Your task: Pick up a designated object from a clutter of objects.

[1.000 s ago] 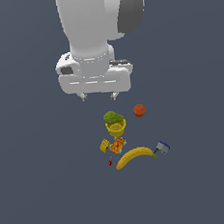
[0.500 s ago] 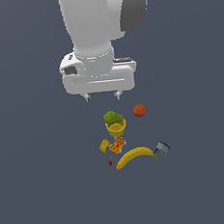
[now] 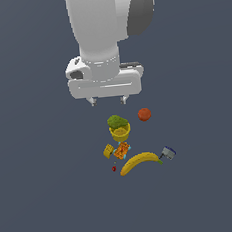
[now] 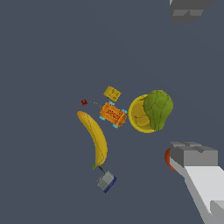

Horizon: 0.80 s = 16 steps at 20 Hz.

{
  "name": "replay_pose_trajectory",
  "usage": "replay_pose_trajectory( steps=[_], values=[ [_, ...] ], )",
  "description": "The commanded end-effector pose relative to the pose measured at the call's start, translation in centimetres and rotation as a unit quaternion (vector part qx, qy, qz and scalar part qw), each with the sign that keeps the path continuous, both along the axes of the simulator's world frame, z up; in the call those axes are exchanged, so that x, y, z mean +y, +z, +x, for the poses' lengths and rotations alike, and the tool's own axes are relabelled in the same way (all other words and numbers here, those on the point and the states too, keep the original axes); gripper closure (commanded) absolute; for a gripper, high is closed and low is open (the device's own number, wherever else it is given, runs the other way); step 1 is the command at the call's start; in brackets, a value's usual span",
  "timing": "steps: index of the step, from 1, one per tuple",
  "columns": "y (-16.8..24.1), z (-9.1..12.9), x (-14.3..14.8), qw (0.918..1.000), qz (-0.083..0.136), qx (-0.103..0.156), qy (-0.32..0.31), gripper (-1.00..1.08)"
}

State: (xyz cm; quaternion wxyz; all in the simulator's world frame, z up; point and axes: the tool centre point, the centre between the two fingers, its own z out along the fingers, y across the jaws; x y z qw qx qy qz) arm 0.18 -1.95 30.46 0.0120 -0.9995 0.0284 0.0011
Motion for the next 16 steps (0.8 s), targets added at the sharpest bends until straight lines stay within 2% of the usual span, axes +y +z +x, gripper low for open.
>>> replay_pose_trajectory(
  steps=[1,9,16],
  values=[
    [-0.8,-0.1,0.7,1.0000,-0.001,0.001,-0.001,-0.92],
    [-5.2,-1.4,4.4,0.9999,-0.008,0.001,-0.005,-0.92],
    [-11.0,-4.4,9.5,0.9998,-0.015,0.000,-0.010,-0.92]
  ],
)
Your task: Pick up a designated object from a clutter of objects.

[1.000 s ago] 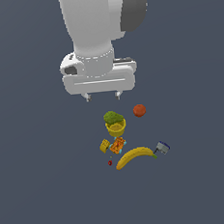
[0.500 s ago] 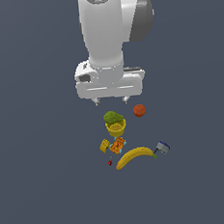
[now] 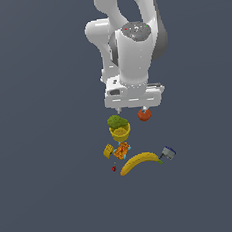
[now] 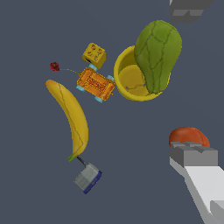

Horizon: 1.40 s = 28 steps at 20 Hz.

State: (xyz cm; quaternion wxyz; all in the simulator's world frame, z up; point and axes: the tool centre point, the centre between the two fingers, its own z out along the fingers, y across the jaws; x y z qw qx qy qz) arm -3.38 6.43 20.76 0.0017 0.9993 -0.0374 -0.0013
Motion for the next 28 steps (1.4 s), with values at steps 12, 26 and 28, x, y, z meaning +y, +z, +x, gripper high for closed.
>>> replay_pose_trajectory(
  steps=[12,26,28],
  values=[
    [-9.1,-8.2,7.9,1.0000,-0.001,-0.002,-0.003,-0.92],
    [-11.1,-10.9,9.5,1.0000,0.001,-0.001,-0.003,-0.92],
    [-11.3,-10.9,9.5,1.0000,0.001,-0.001,-0.003,-0.92]
  ],
)
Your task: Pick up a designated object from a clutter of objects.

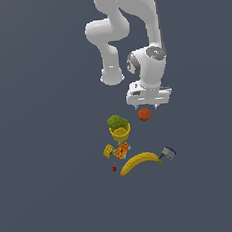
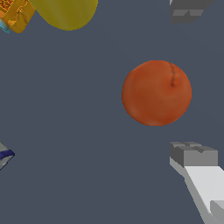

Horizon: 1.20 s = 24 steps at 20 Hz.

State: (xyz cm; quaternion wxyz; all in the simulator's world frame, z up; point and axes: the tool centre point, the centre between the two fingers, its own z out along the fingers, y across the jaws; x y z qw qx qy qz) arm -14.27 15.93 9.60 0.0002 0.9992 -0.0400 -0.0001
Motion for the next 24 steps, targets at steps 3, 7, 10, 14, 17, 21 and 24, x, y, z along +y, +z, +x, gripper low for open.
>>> replay_pose_trajectory(
  steps=[3,7,10,14,17,21,24],
  values=[
    [-0.9,-0.1,0.0,1.0000,0.000,0.000,0.000,-0.92],
    [-2.5,-0.1,0.0,1.0000,0.001,0.000,0.000,-0.92],
    [-3.7,-0.2,0.0,1.0000,0.001,0.000,0.000,-0.92],
    [-4.6,-0.2,0.0,1.0000,0.000,0.000,0.000,-0.92],
    [-4.9,-0.1,0.1,1.0000,0.000,0.000,0.000,-0.92],
    [-4.9,-0.1,0.1,1.0000,0.000,0.000,0.000,1.08],
    [-4.9,-0.1,0.1,1.0000,0.000,0.000,0.000,1.08]
  ],
)
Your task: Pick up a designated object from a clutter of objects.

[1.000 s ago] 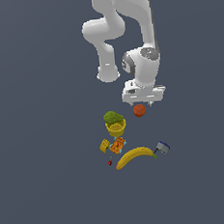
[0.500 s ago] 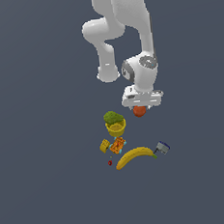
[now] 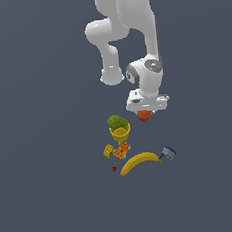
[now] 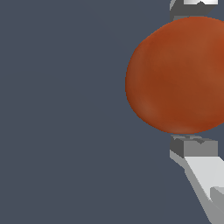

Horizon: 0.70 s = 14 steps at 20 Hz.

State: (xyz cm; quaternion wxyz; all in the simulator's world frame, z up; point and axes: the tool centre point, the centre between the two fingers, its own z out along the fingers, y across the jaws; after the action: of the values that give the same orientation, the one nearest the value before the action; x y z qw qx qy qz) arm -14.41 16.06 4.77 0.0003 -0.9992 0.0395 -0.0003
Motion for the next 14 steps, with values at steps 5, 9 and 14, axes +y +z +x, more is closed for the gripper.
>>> replay_pose_trajectory(
  steps=[5,9,14],
  values=[
    [0.0,0.0,0.0,1.0000,0.000,0.000,0.000,1.08],
    [0.4,0.1,-0.1,1.0000,0.000,0.000,0.000,1.08],
    [1.8,0.6,-0.7,1.0000,0.000,0.000,0.000,1.08]
  ],
)
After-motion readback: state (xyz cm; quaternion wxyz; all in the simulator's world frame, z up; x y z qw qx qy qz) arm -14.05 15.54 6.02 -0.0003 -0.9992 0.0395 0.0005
